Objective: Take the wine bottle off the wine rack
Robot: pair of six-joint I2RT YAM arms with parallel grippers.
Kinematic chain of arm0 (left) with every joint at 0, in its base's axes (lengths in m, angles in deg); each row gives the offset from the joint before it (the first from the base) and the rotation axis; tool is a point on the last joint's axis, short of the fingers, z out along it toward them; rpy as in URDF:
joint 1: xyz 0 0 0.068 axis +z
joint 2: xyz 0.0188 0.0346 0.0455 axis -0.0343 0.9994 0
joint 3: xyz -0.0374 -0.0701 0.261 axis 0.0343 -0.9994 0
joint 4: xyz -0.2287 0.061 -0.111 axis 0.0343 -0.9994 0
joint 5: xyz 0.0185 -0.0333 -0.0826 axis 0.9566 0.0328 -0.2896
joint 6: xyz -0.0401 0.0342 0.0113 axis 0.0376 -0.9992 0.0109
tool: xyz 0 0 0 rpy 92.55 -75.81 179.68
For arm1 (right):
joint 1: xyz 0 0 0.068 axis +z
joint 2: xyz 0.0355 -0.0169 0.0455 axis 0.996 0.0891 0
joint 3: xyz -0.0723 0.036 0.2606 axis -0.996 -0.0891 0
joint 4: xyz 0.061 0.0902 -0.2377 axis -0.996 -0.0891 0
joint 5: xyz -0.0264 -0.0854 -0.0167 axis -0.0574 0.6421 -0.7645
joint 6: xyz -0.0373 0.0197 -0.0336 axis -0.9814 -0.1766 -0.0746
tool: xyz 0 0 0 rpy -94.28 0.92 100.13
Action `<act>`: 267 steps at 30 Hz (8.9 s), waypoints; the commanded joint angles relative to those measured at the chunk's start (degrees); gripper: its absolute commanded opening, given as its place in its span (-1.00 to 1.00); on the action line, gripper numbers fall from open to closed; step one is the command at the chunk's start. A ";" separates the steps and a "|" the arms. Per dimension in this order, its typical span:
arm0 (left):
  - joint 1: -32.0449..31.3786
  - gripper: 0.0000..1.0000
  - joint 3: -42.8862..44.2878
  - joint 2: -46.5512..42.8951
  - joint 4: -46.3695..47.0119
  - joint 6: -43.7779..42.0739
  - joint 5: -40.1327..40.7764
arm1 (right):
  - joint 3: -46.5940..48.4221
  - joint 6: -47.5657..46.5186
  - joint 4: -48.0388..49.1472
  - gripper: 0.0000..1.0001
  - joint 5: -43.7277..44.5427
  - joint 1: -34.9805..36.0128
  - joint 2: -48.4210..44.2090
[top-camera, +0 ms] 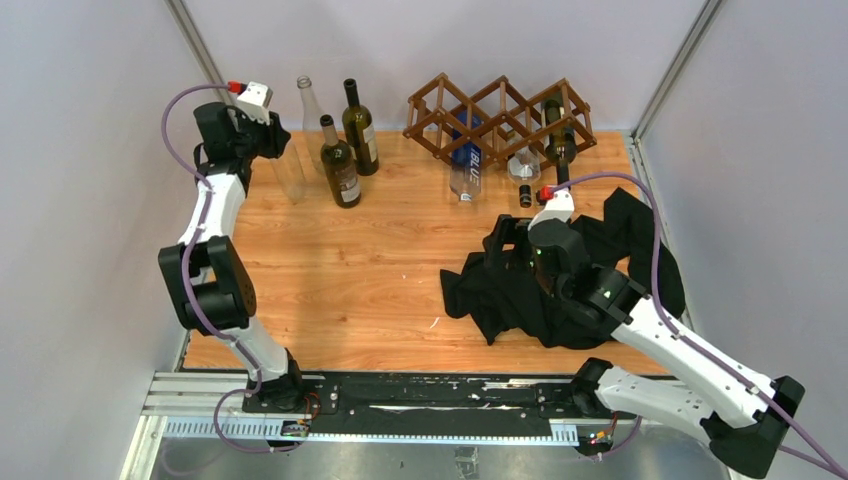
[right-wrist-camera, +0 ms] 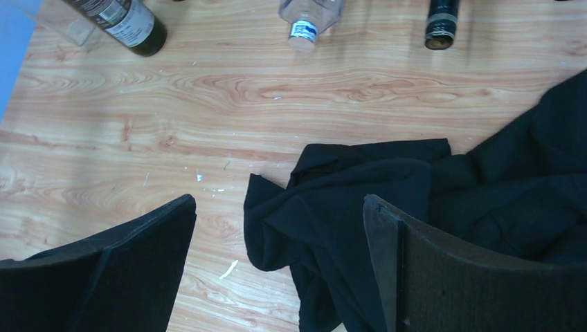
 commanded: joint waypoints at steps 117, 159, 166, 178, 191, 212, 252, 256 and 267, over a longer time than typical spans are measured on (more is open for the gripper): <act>-21.21 1.00 -24.46 -30.82 3.62 -14.40 27.83 | 15.89 -9.86 8.42 -1.00 -39.57 -51.68 37.27; -27.12 1.00 -33.45 -37.50 7.36 -42.55 23.00 | 10.01 -1.09 -16.66 -1.00 -37.80 -42.02 2.82; -27.12 1.00 -30.42 -39.71 3.00 -39.77 17.08 | 13.15 1.14 -15.82 -1.00 -30.36 -29.53 5.24; -27.30 1.00 -23.34 -42.95 -25.50 -44.89 -6.42 | 19.71 2.64 -18.62 -1.00 -19.72 -13.78 11.59; -40.24 1.00 -25.88 -45.82 -35.08 -55.78 -6.15 | 28.67 2.70 -20.06 -1.00 -18.60 -2.84 19.70; -47.55 1.00 -27.47 -40.19 -27.06 -75.17 -1.31 | 35.09 2.90 -22.07 -1.00 -28.32 7.55 27.35; -47.86 -1.00 -21.67 -35.38 -16.31 -29.71 6.20 | 28.83 0.13 -10.26 0.85 -13.70 9.67 15.97; -47.53 -1.00 -19.67 -34.34 -18.16 -25.42 5.39 | 29.36 -1.12 -11.49 0.87 -10.83 9.65 16.61; -45.91 -1.00 -18.84 -33.76 -19.60 -16.74 2.54 | 33.37 -6.04 -13.02 0.89 -8.14 9.72 19.83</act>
